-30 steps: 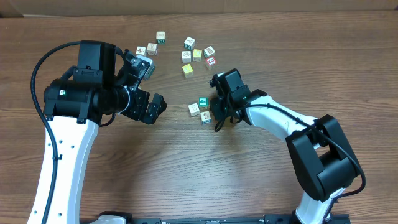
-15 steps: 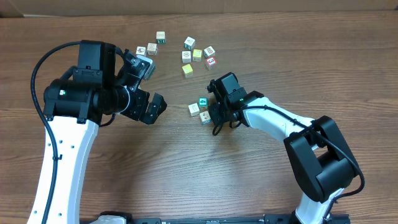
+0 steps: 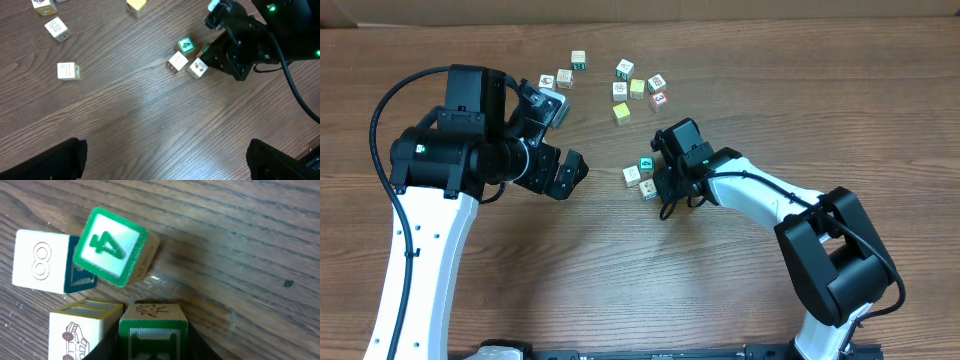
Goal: Form a circle
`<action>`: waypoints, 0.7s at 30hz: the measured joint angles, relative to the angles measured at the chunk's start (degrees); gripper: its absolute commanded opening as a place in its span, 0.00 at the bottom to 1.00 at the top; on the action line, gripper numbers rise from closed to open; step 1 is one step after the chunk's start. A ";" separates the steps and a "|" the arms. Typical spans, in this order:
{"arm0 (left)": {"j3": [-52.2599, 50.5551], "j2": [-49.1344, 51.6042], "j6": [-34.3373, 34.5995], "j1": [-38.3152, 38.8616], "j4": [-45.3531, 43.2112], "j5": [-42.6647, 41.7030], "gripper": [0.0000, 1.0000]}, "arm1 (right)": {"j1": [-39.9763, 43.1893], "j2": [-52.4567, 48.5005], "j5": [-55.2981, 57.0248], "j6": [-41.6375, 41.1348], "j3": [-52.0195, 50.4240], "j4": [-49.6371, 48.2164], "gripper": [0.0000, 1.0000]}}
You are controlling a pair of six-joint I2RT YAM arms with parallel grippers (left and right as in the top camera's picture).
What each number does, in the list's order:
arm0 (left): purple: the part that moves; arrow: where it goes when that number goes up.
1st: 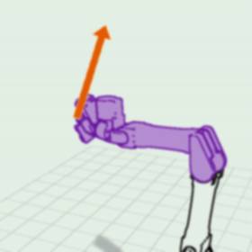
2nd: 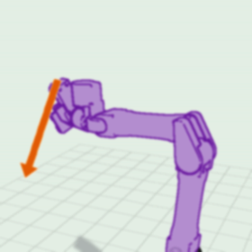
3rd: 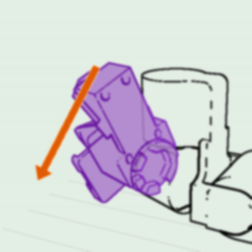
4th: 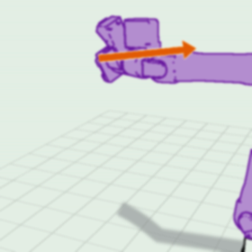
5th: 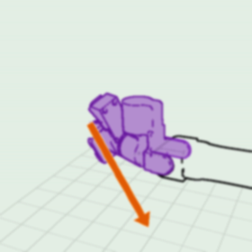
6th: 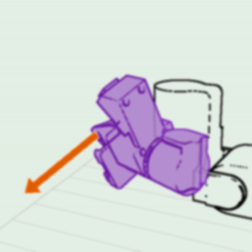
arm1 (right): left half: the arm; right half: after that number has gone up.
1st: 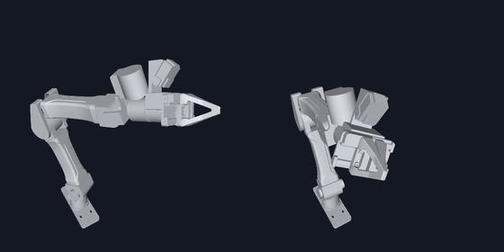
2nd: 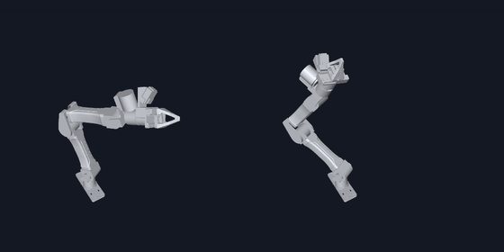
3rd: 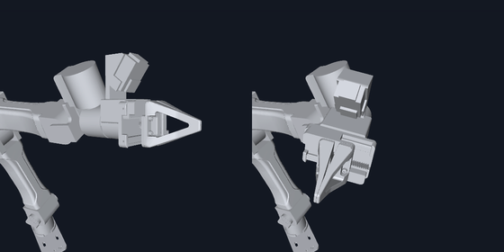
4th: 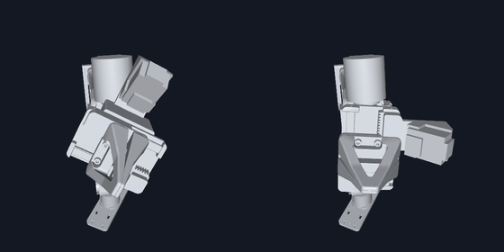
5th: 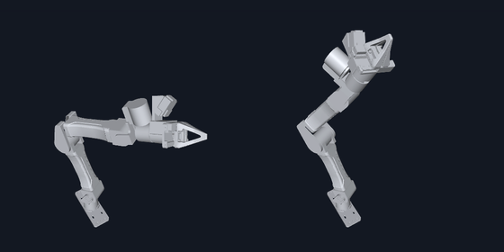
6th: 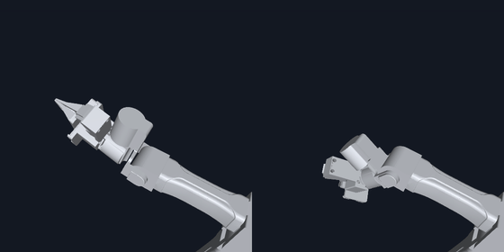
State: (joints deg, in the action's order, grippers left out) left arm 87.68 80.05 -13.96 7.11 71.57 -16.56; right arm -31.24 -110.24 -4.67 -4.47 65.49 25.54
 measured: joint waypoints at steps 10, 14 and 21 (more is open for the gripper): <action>0.00 0.00 0.00 0.00 0.00 0.00 1.00 | -0.02 0.02 -0.02 0.20 0.07 0.68 0.04; 0.00 0.00 0.00 0.00 0.00 0.02 1.00 | -0.02 0.02 -0.02 2.08 0.07 0.61 0.03; 0.00 0.00 0.00 0.00 0.00 0.00 1.00 | -0.04 0.02 -0.04 9.51 0.07 0.83 0.04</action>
State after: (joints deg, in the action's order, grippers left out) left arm 87.68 80.05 -13.96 7.11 71.57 -16.56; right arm -31.29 -110.21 -4.71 5.04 65.56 26.37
